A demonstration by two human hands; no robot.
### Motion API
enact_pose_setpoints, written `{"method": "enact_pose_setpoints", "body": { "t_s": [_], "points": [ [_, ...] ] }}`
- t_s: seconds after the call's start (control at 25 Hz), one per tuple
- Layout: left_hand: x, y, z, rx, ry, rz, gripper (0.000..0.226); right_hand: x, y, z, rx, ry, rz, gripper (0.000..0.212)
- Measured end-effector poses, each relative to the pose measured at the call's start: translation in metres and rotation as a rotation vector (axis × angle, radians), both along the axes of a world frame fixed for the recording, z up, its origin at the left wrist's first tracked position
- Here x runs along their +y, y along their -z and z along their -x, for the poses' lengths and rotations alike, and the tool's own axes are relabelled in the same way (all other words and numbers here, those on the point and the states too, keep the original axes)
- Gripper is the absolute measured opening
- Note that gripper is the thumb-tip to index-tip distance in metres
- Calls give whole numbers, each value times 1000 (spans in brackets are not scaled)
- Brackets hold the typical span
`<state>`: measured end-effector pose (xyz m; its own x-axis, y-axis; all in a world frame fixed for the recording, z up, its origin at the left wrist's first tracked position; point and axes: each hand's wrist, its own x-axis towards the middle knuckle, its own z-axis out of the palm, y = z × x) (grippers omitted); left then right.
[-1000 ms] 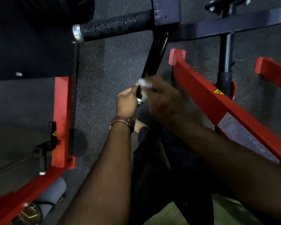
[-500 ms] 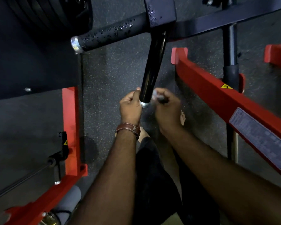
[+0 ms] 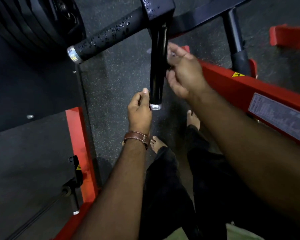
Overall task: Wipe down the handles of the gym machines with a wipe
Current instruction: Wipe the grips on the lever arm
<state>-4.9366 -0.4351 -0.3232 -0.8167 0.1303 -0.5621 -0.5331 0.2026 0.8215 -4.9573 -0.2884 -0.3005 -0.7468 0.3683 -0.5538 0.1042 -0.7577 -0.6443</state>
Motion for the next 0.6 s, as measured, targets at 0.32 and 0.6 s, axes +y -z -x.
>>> {"method": "enact_pose_setpoints", "body": {
  "t_s": [0.32,0.6],
  "points": [
    [0,-2,-4,-63,-5,-76,32,-58,-2,-56,-253,236,-707,16],
    [0,1,-7,-132,-63,-53,39,-77,2,-71,-221,24,-1299,8]
  ]
}}
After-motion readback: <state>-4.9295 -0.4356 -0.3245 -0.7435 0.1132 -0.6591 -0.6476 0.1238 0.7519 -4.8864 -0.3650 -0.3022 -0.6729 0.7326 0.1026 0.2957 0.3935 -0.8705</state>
